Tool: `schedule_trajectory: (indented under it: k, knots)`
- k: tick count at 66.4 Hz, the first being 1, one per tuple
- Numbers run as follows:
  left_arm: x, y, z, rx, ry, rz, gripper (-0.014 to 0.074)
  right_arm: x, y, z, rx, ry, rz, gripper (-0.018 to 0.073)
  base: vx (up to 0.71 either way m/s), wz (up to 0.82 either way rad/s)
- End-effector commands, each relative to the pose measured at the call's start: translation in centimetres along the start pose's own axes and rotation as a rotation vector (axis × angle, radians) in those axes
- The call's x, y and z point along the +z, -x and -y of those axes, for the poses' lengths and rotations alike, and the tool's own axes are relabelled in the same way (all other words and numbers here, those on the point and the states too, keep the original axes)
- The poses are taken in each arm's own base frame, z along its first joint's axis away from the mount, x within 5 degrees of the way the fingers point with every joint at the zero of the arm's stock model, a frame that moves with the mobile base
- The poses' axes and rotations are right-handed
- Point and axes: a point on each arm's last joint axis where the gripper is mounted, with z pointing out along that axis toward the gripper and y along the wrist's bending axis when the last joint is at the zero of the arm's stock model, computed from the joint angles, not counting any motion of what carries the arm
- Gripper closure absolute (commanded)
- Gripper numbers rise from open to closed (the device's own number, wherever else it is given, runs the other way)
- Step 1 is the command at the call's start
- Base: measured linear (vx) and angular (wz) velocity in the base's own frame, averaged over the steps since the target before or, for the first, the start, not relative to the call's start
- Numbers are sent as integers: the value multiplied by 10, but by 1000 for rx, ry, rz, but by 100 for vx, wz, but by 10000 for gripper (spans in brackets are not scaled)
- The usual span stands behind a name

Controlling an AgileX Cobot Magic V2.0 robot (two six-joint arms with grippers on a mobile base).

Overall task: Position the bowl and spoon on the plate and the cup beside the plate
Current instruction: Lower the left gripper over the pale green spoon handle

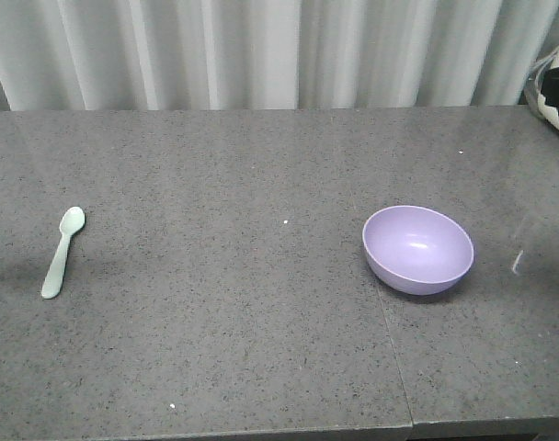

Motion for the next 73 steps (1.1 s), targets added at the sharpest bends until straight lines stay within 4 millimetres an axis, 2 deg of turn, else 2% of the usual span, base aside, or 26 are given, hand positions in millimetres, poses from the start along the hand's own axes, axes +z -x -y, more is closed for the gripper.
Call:
schedule_trajectory:
  k: [1,9,17,25,36,51,73]
  knots:
    - [4,10,10,80,-28,-57,9,-14,16,1,-18,-9,84,-10,0,0]
    - [32,-2,32,216,-76,-255,9,-14,14,1,-28,-7,65,-10,0,0]
    - [67,-21,47,249,-102,-394,9,-14,12,1,-30,-4,40,-10,0,0]
    - [99,-47,45,231,-75,-529,9,-14,11,1,-31,-3,35,-10,0,0]
    - [129,-81,41,186,-31,-680,9,-14,11,1,-31,-3,35,-10,0,0]
    - [150,-112,33,199,31,-835,9,-14,11,0,-8,10,34,-10,0,0]
    - [162,-119,30,172,82,-886,11,-14,11,-2,23,26,35,-10,0,0]
